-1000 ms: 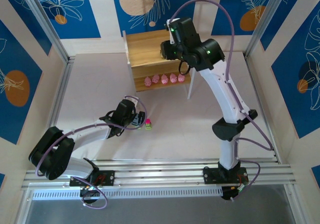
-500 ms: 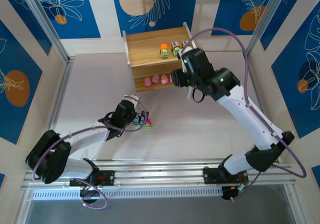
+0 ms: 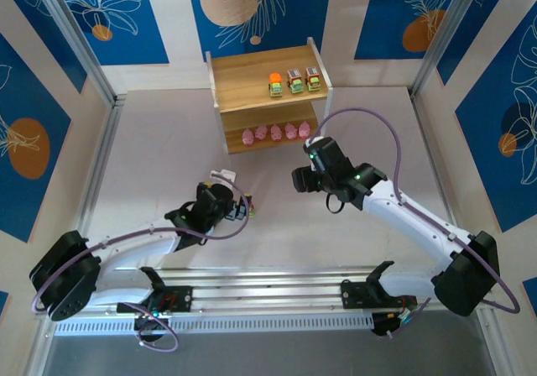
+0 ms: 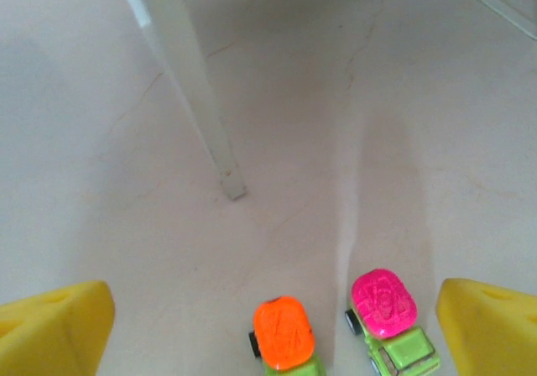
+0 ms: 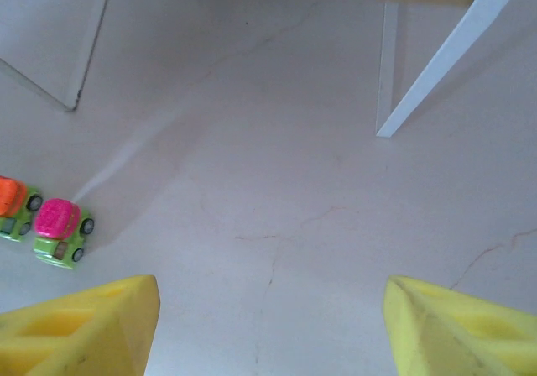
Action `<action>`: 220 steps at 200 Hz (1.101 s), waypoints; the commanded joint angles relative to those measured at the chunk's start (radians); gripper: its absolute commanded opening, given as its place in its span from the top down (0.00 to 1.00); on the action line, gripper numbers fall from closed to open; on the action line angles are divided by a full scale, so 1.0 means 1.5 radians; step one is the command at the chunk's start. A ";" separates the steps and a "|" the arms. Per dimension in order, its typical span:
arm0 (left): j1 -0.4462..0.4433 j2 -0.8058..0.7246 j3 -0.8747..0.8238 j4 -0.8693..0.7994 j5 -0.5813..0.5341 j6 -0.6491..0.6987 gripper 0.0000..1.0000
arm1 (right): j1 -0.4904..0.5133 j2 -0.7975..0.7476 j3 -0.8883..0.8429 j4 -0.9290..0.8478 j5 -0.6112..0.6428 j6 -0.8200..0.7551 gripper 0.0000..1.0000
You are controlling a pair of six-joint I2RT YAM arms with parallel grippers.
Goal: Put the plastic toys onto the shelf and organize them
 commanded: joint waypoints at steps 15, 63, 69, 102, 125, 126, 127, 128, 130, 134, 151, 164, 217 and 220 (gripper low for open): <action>-0.025 -0.028 0.019 -0.126 -0.066 -0.165 0.09 | 0.001 0.000 -0.076 0.139 -0.025 0.027 0.32; -0.033 -0.029 0.057 -0.228 -0.069 -0.266 0.12 | 0.040 0.020 -0.135 0.219 0.011 0.037 0.34; -0.033 -0.026 0.065 -0.243 -0.072 -0.278 0.13 | 0.046 0.022 -0.143 0.228 0.020 0.038 0.34; -0.034 -0.001 0.105 -0.299 -0.074 -0.307 0.16 | 0.051 0.026 -0.192 0.267 0.034 0.047 0.33; -0.034 0.022 0.123 -0.314 -0.070 -0.315 0.16 | 0.046 0.036 -0.186 0.265 0.018 0.050 0.33; -0.034 0.023 0.124 -0.315 -0.070 -0.316 0.16 | 0.046 0.036 -0.185 0.265 0.017 0.051 0.33; -0.034 0.025 0.125 -0.315 -0.070 -0.316 0.16 | 0.046 0.036 -0.184 0.266 0.015 0.050 0.33; -0.034 0.027 0.125 -0.316 -0.069 -0.316 0.16 | 0.046 0.037 -0.185 0.265 0.015 0.051 0.33; -0.034 0.029 0.127 -0.317 -0.069 -0.317 0.16 | 0.046 0.037 -0.184 0.266 0.012 0.051 0.33; -0.033 0.035 0.131 -0.320 -0.068 -0.317 0.16 | 0.047 0.038 -0.184 0.265 0.010 0.052 0.33; -0.034 0.057 0.146 -0.334 -0.064 -0.319 0.16 | 0.048 0.039 -0.182 0.263 0.006 0.052 0.31; -0.034 0.070 0.153 -0.340 -0.062 -0.320 0.16 | 0.047 0.036 -0.181 0.261 0.009 0.053 0.29; -0.028 0.101 0.156 -0.339 -0.053 -0.316 0.23 | 0.041 0.021 -0.186 0.256 0.003 0.059 0.22; -0.028 0.104 0.157 -0.339 -0.051 -0.313 0.23 | 0.040 0.021 -0.186 0.256 0.002 0.060 0.22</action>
